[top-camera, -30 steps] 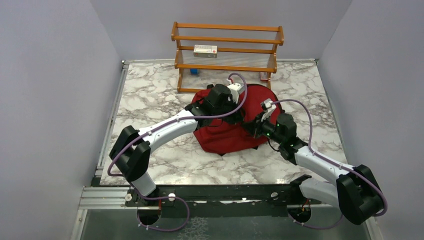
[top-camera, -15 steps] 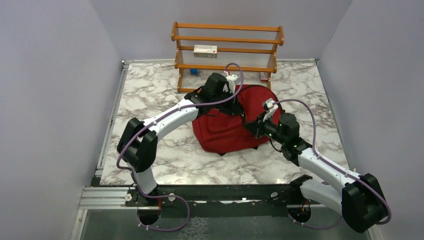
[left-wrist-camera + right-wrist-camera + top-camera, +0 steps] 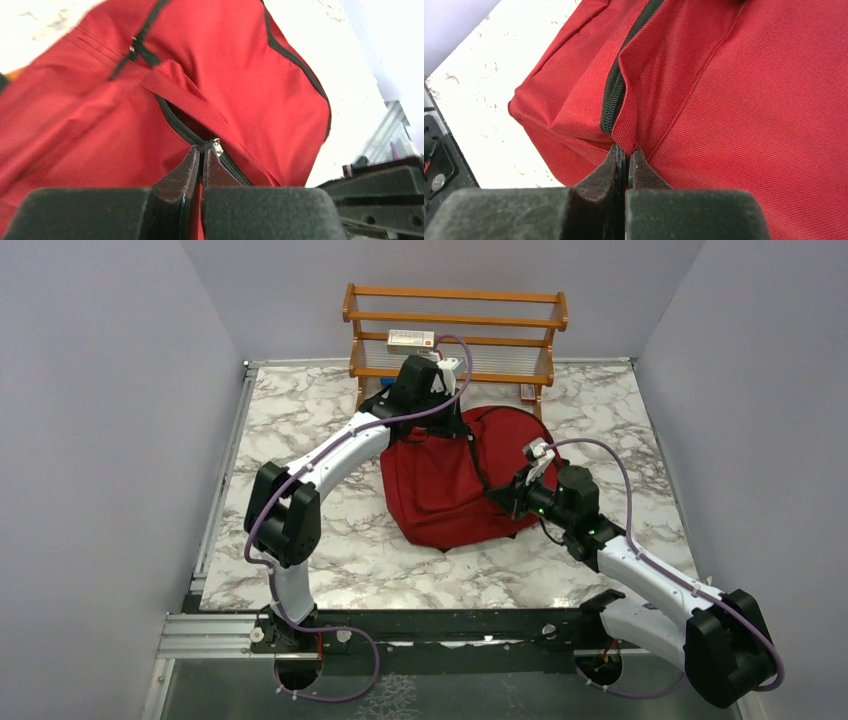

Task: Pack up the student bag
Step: Zip the student bag at the center of the board.

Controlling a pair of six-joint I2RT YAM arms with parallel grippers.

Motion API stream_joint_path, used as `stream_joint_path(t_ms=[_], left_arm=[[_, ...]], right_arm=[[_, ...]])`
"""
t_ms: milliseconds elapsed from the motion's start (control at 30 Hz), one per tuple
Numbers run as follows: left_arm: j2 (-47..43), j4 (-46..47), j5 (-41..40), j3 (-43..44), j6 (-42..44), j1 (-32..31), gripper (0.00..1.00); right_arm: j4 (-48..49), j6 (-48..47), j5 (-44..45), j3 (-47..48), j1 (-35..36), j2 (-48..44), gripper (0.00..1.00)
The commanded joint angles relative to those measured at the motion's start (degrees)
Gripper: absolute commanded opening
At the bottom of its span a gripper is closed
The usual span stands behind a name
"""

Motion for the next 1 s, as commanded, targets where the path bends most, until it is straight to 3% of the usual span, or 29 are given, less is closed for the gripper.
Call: stream_joint_path(t_ms=[0, 667, 933, 967], left_arm=[[1.8, 2.6, -8.0, 5.7, 3.3, 3.7, 0.0], [17.8, 2.0, -7.9, 18.7, 7.4, 10.7, 0.0], [17.9, 2.5, -3.8, 17.1, 8.3, 11.0, 0.0], [17.1, 2.7, -3.4, 16.4, 8.5, 11.0, 0.0]], right_arm=[[-7.6, -0.4, -3.1, -0.1, 0.2, -1.5, 0.01], [-12.5, -3.7, -6.3, -0.6, 0.2, -10.1, 0.0], [-13.4, -2.9, -4.3, -0.2, 0.2, -11.9, 0.01], [-13.3, -2.4, -3.8, 0.0, 0.2, -12.2, 0.05]])
